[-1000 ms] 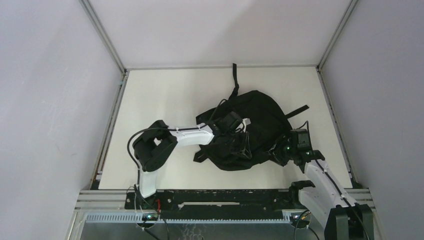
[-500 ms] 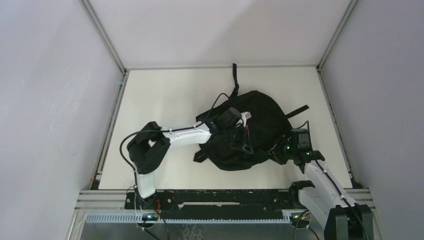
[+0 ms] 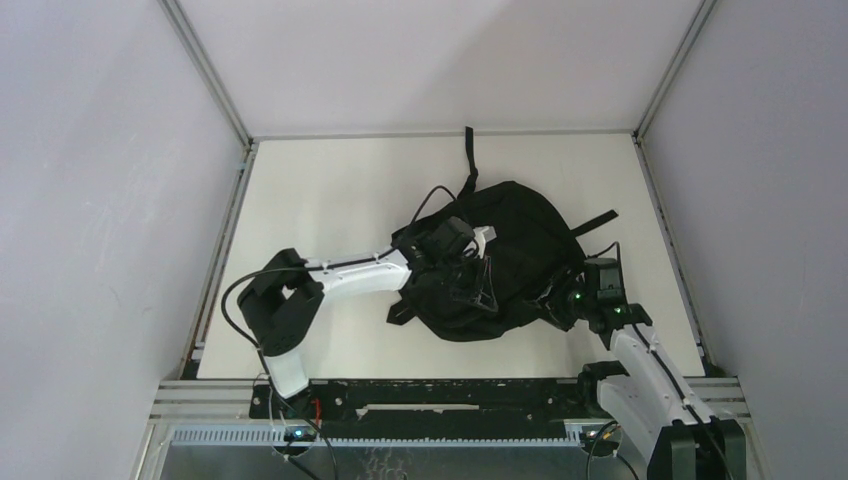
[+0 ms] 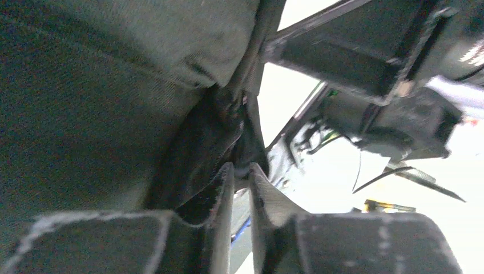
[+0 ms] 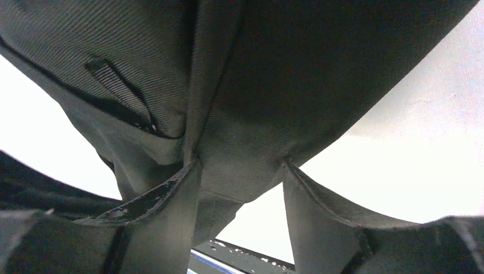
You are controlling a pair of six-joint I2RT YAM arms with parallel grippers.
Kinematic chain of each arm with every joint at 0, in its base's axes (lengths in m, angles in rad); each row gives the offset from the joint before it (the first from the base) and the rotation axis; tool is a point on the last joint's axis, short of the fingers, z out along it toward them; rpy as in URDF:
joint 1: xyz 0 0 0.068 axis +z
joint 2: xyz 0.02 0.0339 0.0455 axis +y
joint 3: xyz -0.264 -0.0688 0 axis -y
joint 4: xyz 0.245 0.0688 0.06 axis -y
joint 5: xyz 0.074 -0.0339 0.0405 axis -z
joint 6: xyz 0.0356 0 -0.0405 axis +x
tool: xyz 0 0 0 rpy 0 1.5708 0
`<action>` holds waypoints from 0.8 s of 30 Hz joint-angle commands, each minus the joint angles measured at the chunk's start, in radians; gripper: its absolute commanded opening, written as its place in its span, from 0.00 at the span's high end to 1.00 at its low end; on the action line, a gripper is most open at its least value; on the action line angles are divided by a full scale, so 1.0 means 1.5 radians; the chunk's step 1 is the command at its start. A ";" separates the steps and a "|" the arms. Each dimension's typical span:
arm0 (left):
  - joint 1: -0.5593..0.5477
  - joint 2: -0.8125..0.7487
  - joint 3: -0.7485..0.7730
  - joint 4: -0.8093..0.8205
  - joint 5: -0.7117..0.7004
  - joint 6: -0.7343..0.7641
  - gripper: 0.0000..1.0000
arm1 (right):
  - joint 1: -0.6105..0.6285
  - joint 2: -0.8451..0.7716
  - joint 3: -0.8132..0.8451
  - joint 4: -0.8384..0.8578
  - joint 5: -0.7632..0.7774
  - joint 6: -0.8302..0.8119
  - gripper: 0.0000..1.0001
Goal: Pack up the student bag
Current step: Adjust the student bag at the center of the board.
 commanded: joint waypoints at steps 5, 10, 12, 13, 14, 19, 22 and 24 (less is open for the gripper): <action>0.001 -0.029 -0.079 -0.037 0.016 0.078 0.68 | 0.044 -0.112 0.014 -0.060 0.010 -0.024 0.37; -0.004 -0.026 -0.110 -0.010 0.034 0.075 0.68 | 0.165 -0.172 0.032 -0.046 0.068 0.035 0.42; -0.006 -0.026 -0.112 -0.007 0.034 0.079 0.68 | 0.222 -0.177 0.033 -0.017 0.097 0.052 0.45; -0.007 -0.024 -0.110 -0.007 0.034 0.082 0.68 | 0.251 -0.172 0.033 -0.002 0.108 0.057 0.45; -0.008 -0.020 -0.108 -0.008 0.034 0.083 0.68 | 0.276 -0.164 0.033 0.015 0.118 0.059 0.46; -0.008 -0.004 -0.100 -0.008 0.035 0.090 0.68 | 0.349 -0.100 0.033 0.042 0.158 0.067 0.53; -0.008 -0.007 -0.099 -0.015 0.028 0.095 0.68 | 0.363 -0.070 0.032 -0.004 0.182 0.073 0.66; -0.008 -0.011 -0.099 -0.017 0.024 0.097 0.68 | 0.374 -0.071 0.022 -0.030 0.199 0.075 0.71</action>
